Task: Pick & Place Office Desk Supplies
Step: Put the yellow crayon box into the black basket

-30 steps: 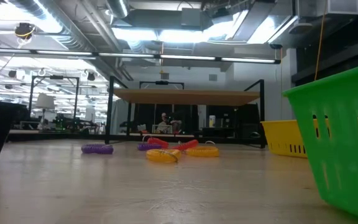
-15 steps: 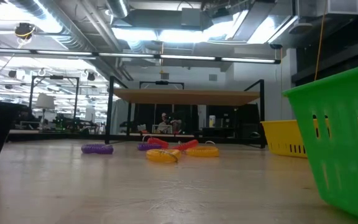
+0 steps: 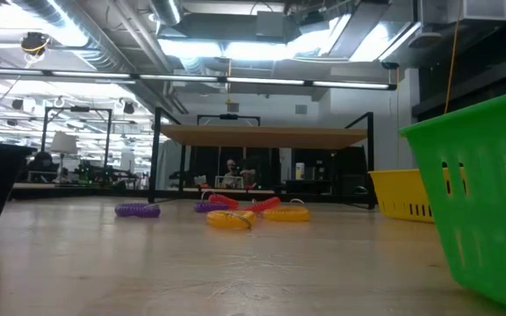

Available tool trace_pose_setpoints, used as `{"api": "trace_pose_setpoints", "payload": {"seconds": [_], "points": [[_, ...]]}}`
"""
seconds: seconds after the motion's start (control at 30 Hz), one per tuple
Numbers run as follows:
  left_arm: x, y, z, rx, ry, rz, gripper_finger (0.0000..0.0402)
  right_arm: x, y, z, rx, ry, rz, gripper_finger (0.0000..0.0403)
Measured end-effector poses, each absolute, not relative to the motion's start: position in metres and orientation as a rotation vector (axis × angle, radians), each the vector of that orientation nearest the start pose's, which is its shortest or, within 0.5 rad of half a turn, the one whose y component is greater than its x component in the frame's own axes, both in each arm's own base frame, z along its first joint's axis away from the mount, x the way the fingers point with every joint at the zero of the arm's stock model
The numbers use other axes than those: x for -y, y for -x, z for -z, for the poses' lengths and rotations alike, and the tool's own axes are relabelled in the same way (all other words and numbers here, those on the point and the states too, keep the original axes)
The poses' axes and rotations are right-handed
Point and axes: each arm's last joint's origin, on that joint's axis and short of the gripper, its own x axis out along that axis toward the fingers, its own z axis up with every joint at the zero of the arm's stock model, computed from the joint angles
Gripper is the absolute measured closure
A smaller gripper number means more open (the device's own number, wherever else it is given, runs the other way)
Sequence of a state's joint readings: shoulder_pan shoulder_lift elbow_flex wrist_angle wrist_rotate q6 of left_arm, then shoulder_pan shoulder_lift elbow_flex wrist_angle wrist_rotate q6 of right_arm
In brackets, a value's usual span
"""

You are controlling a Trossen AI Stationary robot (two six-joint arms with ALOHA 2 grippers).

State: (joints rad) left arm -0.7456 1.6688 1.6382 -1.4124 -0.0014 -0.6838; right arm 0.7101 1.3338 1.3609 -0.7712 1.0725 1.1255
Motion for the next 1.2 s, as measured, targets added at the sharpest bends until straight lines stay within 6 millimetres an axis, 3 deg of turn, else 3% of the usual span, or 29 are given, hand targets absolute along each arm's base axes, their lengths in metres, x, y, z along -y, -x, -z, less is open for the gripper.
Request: {"api": "trace_pose_setpoints", "payload": {"seconds": [0.2,0.5,0.93,1.2], "points": [[0.203,-0.236,-0.317,-1.447,-0.009,0.094,0.0400,-0.151,-0.215,-0.371,-0.218,-0.506,0.538,0.0204],[0.207,-0.259,-0.288,-1.519,-0.109,0.107,0.0400,-0.152,-0.215,-0.371,-0.229,-0.510,0.527,0.0204],[0.216,-0.270,-0.264,-1.553,-0.198,0.085,0.0400,-0.152,-0.215,-0.371,-0.247,-0.513,0.511,0.0204],[0.218,-0.272,-0.262,-1.526,-0.174,0.062,0.0400,-0.152,-0.215,-0.371,-0.249,-0.513,0.509,0.0204]]}}
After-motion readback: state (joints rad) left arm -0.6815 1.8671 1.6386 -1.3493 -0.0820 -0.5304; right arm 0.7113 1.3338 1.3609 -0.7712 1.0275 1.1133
